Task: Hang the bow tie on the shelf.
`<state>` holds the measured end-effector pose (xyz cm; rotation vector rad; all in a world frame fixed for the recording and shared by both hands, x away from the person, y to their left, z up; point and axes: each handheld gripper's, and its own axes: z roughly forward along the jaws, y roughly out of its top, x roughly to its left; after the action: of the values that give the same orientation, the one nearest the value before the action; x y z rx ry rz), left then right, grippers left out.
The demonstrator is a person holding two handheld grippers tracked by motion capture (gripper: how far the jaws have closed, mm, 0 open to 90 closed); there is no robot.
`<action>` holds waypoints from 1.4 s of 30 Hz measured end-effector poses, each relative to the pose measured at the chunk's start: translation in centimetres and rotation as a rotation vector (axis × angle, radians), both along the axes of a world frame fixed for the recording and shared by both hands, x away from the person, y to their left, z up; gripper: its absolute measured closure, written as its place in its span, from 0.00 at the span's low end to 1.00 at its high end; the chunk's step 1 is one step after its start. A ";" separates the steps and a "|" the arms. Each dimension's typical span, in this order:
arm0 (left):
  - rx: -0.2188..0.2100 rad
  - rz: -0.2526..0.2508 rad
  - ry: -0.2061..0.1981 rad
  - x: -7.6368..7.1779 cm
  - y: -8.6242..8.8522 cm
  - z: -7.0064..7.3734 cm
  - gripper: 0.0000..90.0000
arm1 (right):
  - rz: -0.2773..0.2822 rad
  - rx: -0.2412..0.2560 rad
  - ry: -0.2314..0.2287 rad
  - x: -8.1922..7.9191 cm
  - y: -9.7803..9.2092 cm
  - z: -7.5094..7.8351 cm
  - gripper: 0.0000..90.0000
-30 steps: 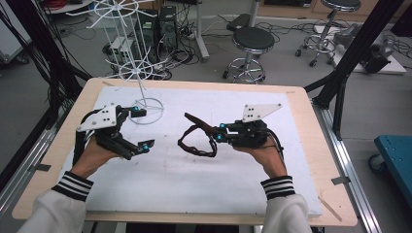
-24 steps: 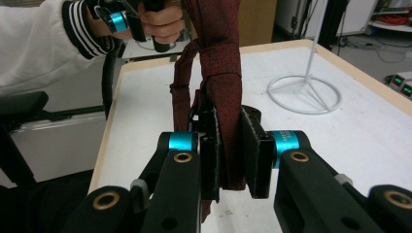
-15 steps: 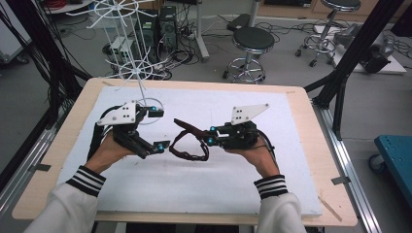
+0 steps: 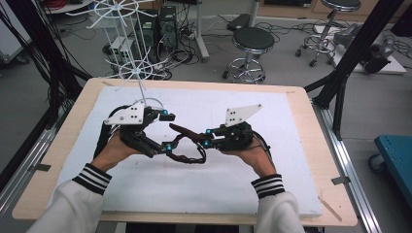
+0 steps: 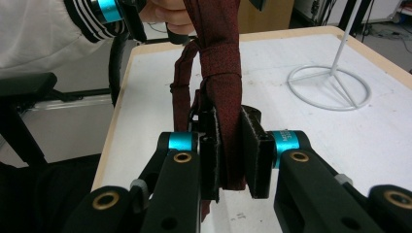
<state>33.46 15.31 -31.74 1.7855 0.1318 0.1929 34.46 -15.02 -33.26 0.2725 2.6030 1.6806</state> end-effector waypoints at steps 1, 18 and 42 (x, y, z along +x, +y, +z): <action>0.002 0.000 -0.001 0.0 -0.1 0.0 0.25 | 0.007 -0.003 -0.004 0.0 0.1 0.0 0.88; 0.013 -0.003 0.017 -0.2 0.0 0.3 0.90 | 0.007 -0.024 -0.008 0.1 0.3 -0.1 0.88; 0.005 0.036 -0.012 -0.9 0.8 0.7 0.94 | -0.149 0.053 -0.065 -0.3 -0.1 -0.4 0.01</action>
<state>32.58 16.07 -31.01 1.7873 0.1549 0.2299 34.13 -15.17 -33.66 0.3952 2.4290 1.6809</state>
